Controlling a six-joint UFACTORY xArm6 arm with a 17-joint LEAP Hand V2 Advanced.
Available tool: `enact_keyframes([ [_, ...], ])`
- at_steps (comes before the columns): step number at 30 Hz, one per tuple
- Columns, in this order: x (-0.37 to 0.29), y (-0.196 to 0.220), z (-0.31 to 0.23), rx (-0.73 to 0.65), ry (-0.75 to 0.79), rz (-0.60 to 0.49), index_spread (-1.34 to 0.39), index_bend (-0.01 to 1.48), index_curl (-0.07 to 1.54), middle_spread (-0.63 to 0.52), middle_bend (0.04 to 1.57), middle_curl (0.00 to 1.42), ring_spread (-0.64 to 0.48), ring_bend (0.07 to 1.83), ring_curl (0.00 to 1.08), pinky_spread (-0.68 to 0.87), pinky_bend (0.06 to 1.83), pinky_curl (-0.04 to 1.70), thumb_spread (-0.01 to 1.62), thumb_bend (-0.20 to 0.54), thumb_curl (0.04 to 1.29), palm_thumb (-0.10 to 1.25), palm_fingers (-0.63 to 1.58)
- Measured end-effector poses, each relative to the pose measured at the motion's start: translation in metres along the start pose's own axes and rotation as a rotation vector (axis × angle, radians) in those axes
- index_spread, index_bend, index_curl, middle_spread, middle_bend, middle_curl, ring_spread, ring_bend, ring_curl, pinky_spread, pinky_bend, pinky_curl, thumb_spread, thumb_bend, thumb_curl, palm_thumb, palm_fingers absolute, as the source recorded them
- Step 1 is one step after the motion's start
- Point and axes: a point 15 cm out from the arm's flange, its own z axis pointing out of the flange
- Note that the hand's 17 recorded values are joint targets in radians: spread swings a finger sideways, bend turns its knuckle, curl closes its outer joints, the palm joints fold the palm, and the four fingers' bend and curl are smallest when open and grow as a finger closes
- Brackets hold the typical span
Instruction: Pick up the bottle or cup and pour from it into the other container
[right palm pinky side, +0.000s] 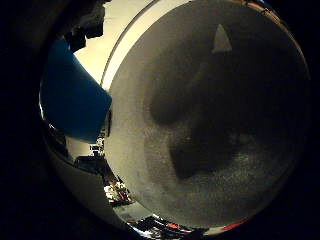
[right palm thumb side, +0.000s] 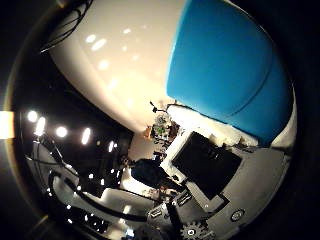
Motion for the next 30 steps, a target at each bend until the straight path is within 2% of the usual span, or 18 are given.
enact_keyframes([
  [12, -0.086, -0.029, 0.029, -0.119, 0.056, -0.167, -0.60, 0.19, 1.10, -0.34, 0.84, 0.97, -0.29, 1.22, 0.66, -0.48, 1.11, 0.70, 0.74, -0.030, 0.62, 0.86, 0.85],
  [21, -0.181, -0.032, 0.093, -0.266, 0.076, -0.290, -0.60, 0.19, 1.12, -0.35, 0.83, 0.98, -0.29, 1.22, 0.67, -0.48, 1.11, 0.73, 0.73, -0.030, 0.63, 0.87, 0.85],
  [30, -0.237, -0.029, 0.131, -0.388, 0.254, -0.399, -0.60, 0.19, 1.13, -0.35, 0.82, 0.99, -0.29, 1.23, 0.67, -0.49, 1.10, 0.76, 0.73, -0.030, 0.63, 0.87, 0.83],
])
